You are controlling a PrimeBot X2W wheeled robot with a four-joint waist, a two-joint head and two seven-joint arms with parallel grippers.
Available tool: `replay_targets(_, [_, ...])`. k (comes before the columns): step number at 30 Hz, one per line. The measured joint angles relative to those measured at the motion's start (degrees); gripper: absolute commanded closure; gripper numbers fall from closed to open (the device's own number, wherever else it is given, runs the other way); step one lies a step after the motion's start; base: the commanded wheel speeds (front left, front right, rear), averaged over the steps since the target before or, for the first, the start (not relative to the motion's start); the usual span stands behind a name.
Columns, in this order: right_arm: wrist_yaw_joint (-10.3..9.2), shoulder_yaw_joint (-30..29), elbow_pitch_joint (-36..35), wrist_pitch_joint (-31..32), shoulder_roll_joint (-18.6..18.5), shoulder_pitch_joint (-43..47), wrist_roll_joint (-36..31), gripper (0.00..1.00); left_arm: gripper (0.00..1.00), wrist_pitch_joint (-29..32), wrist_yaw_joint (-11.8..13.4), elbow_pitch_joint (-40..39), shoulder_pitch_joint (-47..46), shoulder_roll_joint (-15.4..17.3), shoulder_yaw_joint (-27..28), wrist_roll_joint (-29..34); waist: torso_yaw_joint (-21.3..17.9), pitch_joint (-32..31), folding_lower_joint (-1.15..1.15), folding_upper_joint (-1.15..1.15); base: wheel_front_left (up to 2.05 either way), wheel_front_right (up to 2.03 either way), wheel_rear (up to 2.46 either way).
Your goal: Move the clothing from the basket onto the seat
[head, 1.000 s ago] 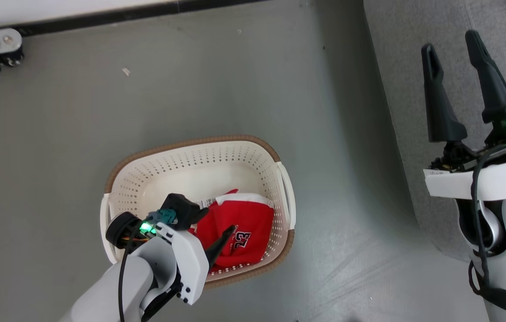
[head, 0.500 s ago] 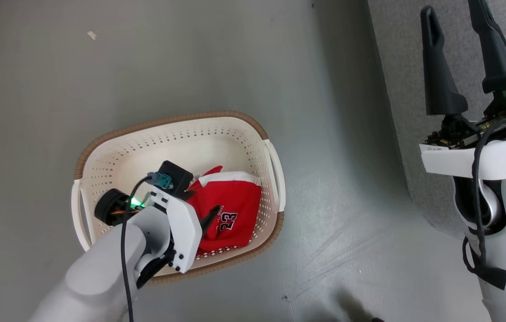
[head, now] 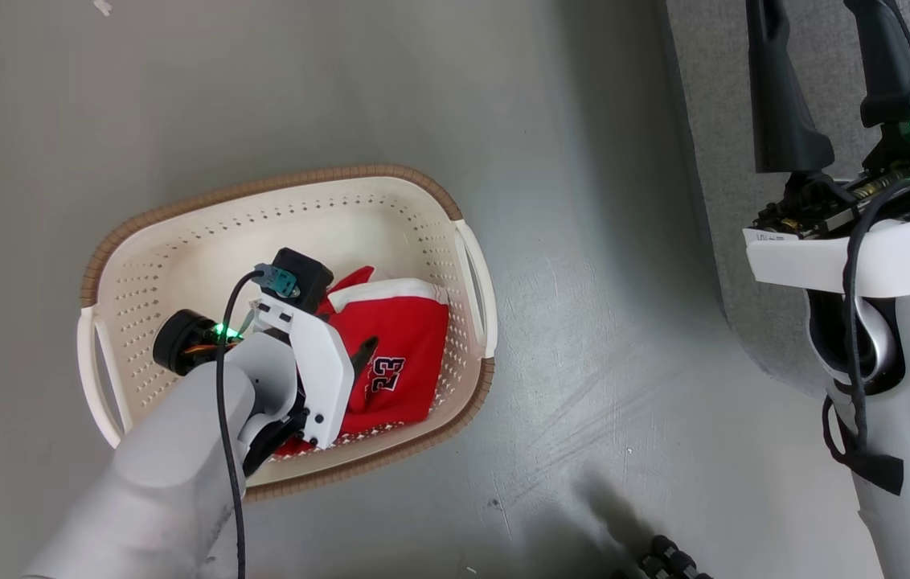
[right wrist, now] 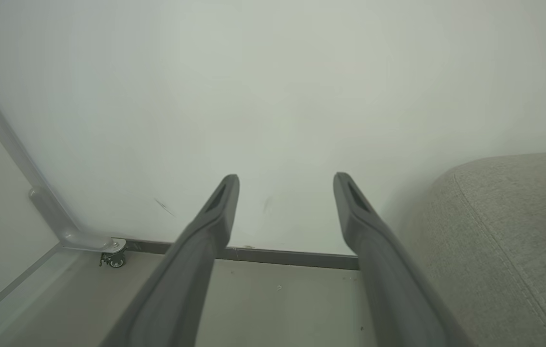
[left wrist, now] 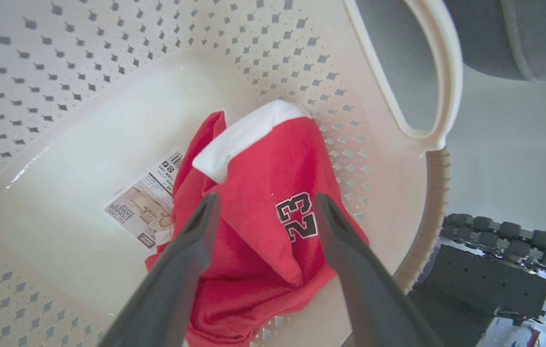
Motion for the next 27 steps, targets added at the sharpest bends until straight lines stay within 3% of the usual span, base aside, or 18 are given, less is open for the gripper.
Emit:
replay_targets(19, [0.0, 1.16, 0.55, 0.0, 0.76, -3.4, 0.04, 0.0, 0.0, 0.45, 0.51, 5.22, -4.06, -0.62, -0.1, 0.54, -2.13, 5.18, 0.0, 0.0, 0.0, 0.0, 0.0])
replay_targets(20, [0.0, 1.19, 0.63, 0.0, 0.78, -3.43, 0.04, 0.0, 0.09, 0.44, 0.51, 5.42, -4.1, -0.6, -0.1, 0.65, -2.2, 5.4, 0.0, 0.0, 0.0, 0.0, 0.0])
replay_targets(21, [0.0, 1.22, 0.75, 0.0, 0.8, -3.44, 0.04, 0.0, 0.51, 0.42, 0.51, 5.58, -4.16, -0.59, -0.11, 0.66, -2.26, 5.59, 0.0, 0.0, 0.0, 0.0, 0.0])
replay_targets(22, [0.0, 1.25, 0.9, 0.0, 0.85, -3.48, 0.04, 0.0, 0.64, 0.33, 0.51, 5.73, -4.28, -0.59, -0.13, 0.69, -2.31, 5.77, 0.0, 0.0, 0.0, 0.0, 0.0])
replay_targets(23, [0.0, 1.25, 0.9, 0.0, 0.85, -3.48, 0.04, 0.0, 0.96, 0.33, 0.51, 5.73, -4.28, -0.59, -0.13, 0.69, -2.31, 5.77, 0.0, 0.0, 0.0, 0.0, 0.0])
replay_targets(27, [0.0, 1.31, 1.33, 0.0, 0.94, -3.94, 0.04, 0.0, 1.0, -0.13, 0.49, 6.36, -5.34, -0.68, -0.54, 0.99, -2.35, 6.3, 0.0, 0.0, 0.0, 0.0, 0.0])
